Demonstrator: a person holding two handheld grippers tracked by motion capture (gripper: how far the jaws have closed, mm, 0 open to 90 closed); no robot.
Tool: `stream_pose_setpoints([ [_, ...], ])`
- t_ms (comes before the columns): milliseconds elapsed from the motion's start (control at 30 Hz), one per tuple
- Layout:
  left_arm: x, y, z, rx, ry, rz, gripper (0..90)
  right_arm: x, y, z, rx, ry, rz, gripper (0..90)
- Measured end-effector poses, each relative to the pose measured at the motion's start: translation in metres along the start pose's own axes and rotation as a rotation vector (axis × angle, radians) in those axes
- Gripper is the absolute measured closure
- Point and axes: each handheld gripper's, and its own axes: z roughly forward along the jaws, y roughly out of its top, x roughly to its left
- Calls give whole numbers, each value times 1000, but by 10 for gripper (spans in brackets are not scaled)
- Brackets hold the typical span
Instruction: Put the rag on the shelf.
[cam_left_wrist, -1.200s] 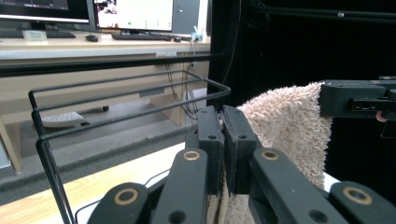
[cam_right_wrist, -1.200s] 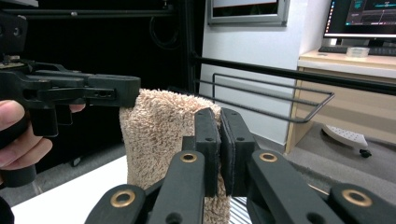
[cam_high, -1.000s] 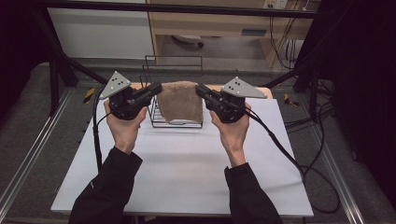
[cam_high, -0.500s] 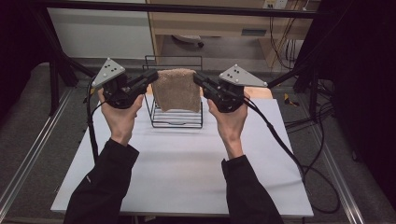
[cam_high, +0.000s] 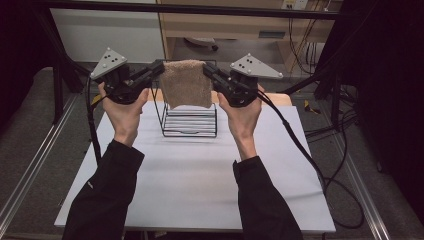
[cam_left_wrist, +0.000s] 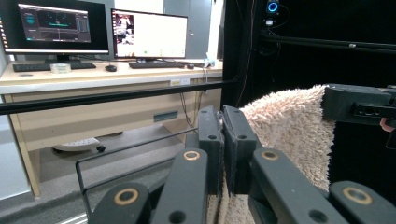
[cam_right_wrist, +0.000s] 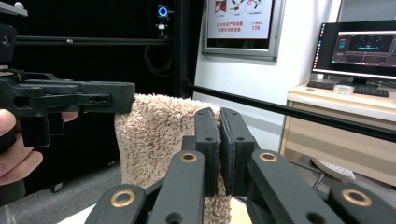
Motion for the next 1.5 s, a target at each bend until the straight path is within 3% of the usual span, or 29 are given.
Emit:
stream_pose_setpoints([
  [733, 14, 25, 16, -10, 33, -11, 866, -13, 18, 25, -12, -18, -4, 868],
  [1500, 28, 46, 43, 5, 76, 20, 865, -36, 29, 53, -24, -39, 9, 868],
])
